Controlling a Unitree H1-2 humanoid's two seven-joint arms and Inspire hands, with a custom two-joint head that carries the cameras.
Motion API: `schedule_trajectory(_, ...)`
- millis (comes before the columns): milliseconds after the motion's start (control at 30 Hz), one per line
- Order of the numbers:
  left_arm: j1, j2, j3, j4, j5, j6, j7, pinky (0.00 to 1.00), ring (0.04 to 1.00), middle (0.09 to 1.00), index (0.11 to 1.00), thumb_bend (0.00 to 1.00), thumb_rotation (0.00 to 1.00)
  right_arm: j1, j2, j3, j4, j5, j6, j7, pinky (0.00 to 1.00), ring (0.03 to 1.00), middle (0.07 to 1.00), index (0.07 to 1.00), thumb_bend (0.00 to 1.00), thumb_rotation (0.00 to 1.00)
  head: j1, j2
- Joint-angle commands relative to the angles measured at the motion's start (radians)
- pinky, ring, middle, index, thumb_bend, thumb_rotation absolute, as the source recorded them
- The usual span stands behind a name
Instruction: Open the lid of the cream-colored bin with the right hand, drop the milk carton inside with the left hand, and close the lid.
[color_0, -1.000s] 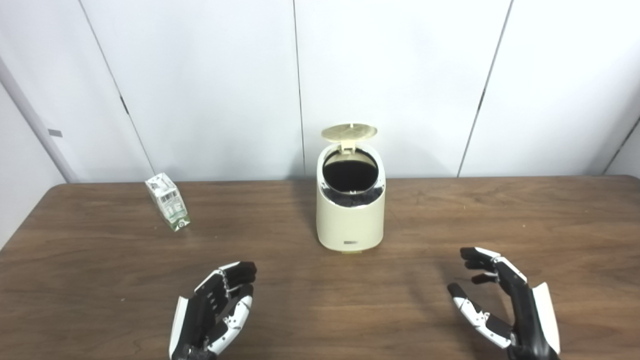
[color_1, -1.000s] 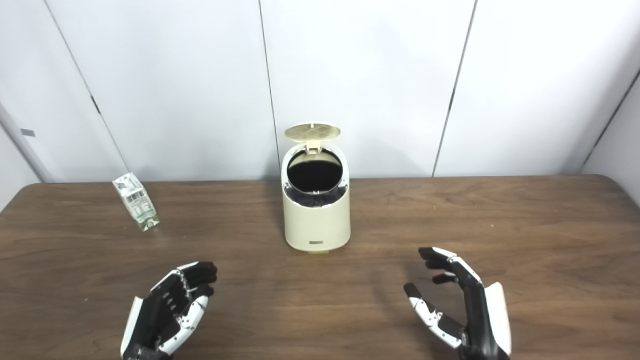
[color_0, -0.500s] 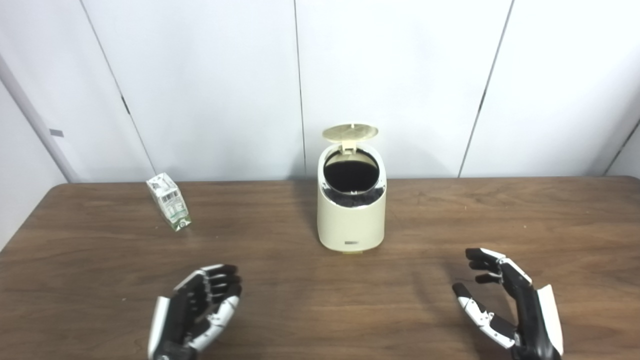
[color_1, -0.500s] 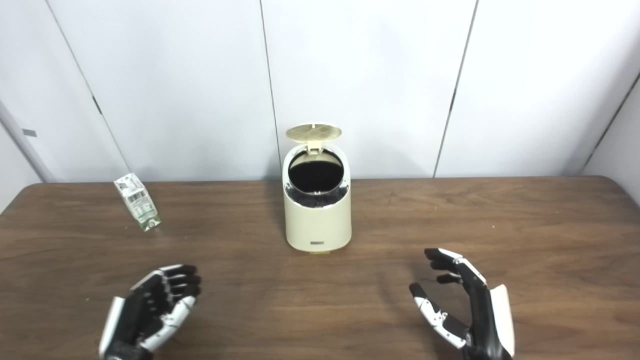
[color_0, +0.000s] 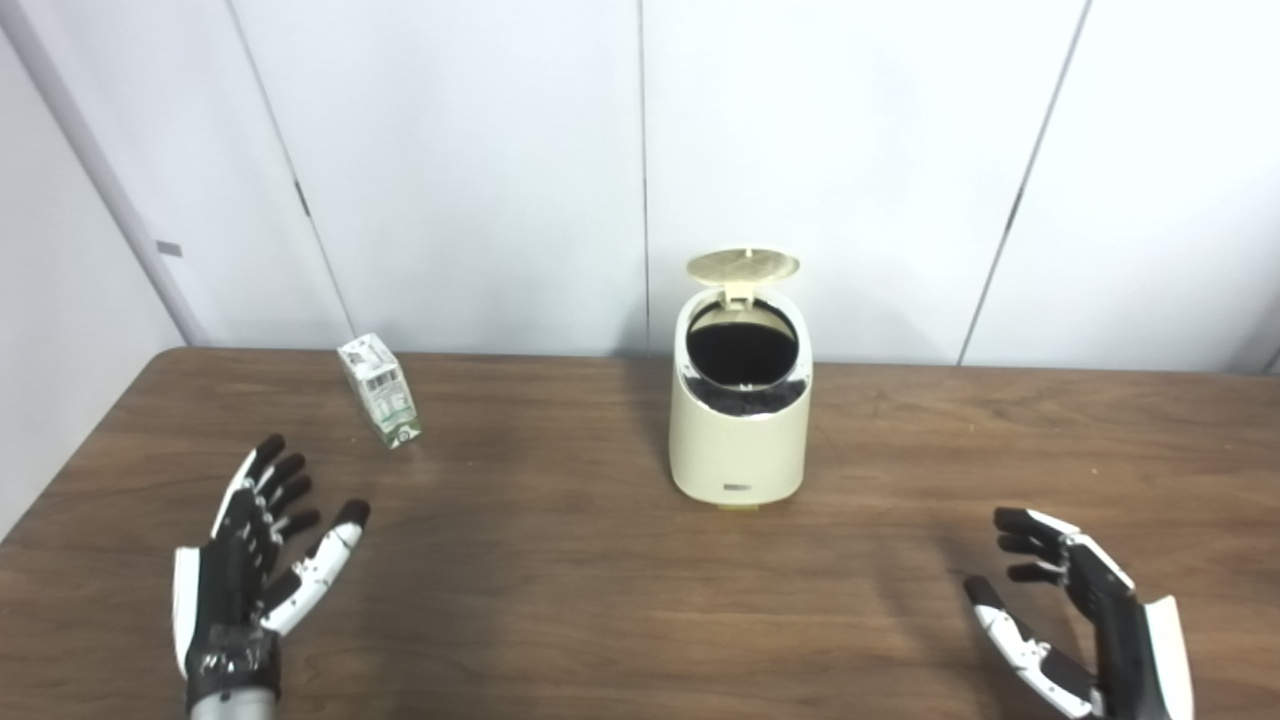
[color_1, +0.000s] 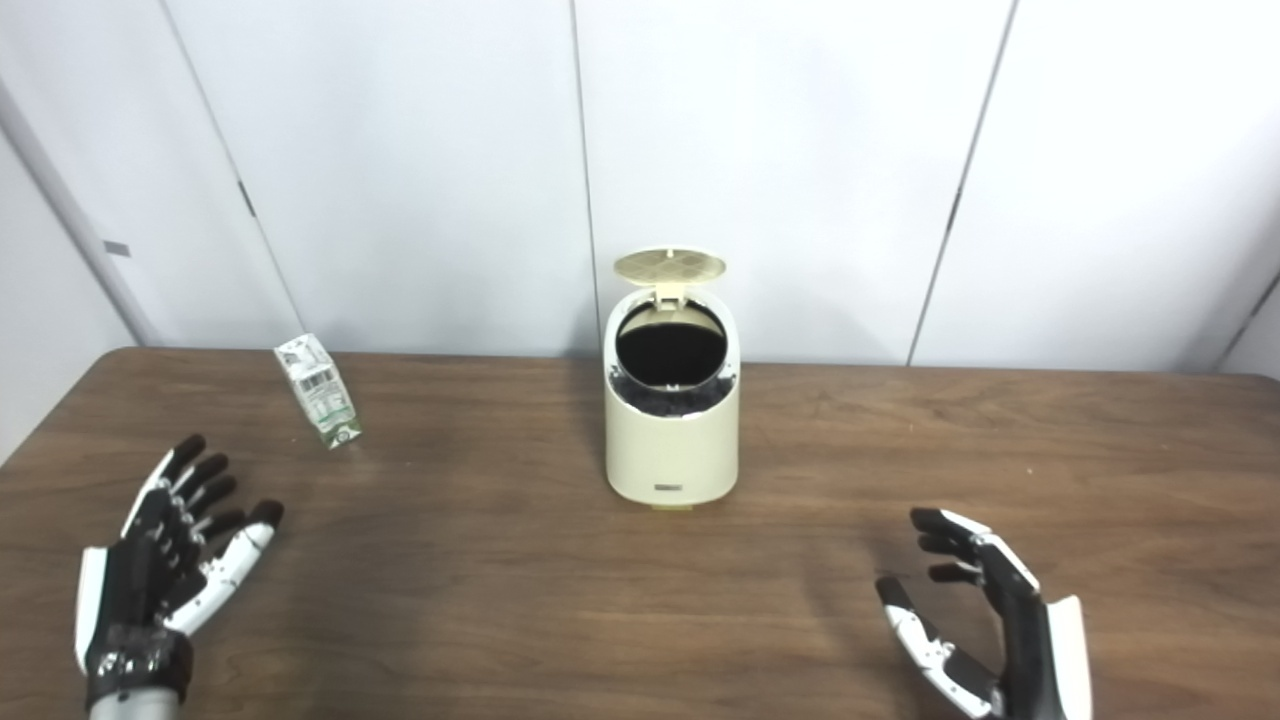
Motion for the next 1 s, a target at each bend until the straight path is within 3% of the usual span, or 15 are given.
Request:
schedule_trajectory(0, -0.044, 0.042, 0.022, -0.032, 0.010, 0.015, 0.012, 0.87, 0.912, 0.928, 0.988, 0.71, 0.29, -0.009, -0.024, -0.020, 0.013, 0.019, -0.048, 0.003, 0.59, 0.698, 0.722, 0.701, 0.24, 0.30, 0.001, 0.001)
schedule_trajectory(100, -0.067, 0.083, 0.023, -0.024, 0.015, 0.051, -0.009, 0.88, 0.940, 0.963, 0.999, 0.75, 0.32, -0.015, -0.033, -0.029, 0.028, 0.031, -0.056, 0.004, 0.59, 0.696, 0.722, 0.701, 0.23, 0.32, 0.048, -0.006)
schedule_trajectory(233, -0.112, 0.149, 0.011, -0.036, 0.029, 0.175, -0.046, 0.89, 0.967, 0.994, 1.000, 0.84, 0.39, -0.028, -0.048, -0.042, 0.059, 0.030, -0.082, -0.003, 0.58, 0.688, 0.716, 0.689, 0.23, 0.34, 0.122, -0.015)
schedule_trajectory(333, -0.146, 0.181, -0.007, -0.041, 0.045, 0.261, -0.067, 0.90, 0.981, 1.000, 1.000, 0.89, 0.41, -0.035, -0.062, -0.053, 0.076, 0.049, -0.090, 0.007, 0.58, 0.693, 0.718, 0.692, 0.23, 0.45, 0.173, -0.022)
schedule_trajectory(433, -0.185, 0.211, -0.029, -0.032, 0.059, 0.331, -0.103, 0.95, 0.999, 1.000, 1.000, 0.92, 0.43, -0.040, -0.073, -0.063, 0.078, 0.110, -0.078, 0.034, 0.63, 0.729, 0.732, 0.700, 0.23, 0.40, 0.240, -0.033)
schedule_trajectory(533, -0.222, 0.211, -0.030, -0.008, 0.075, 0.344, -0.141, 0.88, 1.000, 1.000, 1.000, 0.97, 0.42, -0.054, -0.091, -0.075, 0.123, 0.136, -0.119, 0.037, 0.58, 0.701, 0.720, 0.685, 0.23, 0.37, 0.291, -0.045)
schedule_trajectory(600, -0.247, 0.201, -0.026, 0.013, 0.094, 0.344, -0.167, 0.87, 1.000, 1.000, 1.000, 0.99, 0.41, -0.068, -0.104, -0.083, 0.170, 0.159, -0.155, 0.039, 0.55, 0.681, 0.710, 0.675, 0.25, 0.40, 0.329, -0.053)
schedule_trajectory(667, -0.274, 0.190, -0.026, 0.039, 0.128, 0.344, -0.184, 0.86, 1.000, 1.000, 1.000, 1.00, 0.41, -0.078, -0.115, -0.092, 0.201, 0.171, -0.159, 0.046, 0.54, 0.674, 0.711, 0.676, 0.26, 0.44, 0.388, -0.071)
schedule_trajectory(833, -0.331, 0.182, -0.031, 0.119, 0.192, 0.344, -0.172, 0.78, 0.956, 1.000, 1.000, 0.99, 0.39, -0.089, -0.128, -0.097, 0.229, 0.179, -0.153, 0.055, 0.56, 0.688, 0.720, 0.688, 0.27, 0.53, 0.435, -0.103)
schedule_trajectory(967, -0.385, 0.183, -0.023, 0.187, 0.251, 0.344, -0.179, 0.83, 0.984, 1.000, 1.000, 0.98, 0.40, -0.100, -0.135, -0.101, 0.258, 0.191, -0.153, 0.065, 0.60, 0.702, 0.725, 0.686, 0.25, 0.48, 0.450, -0.124)
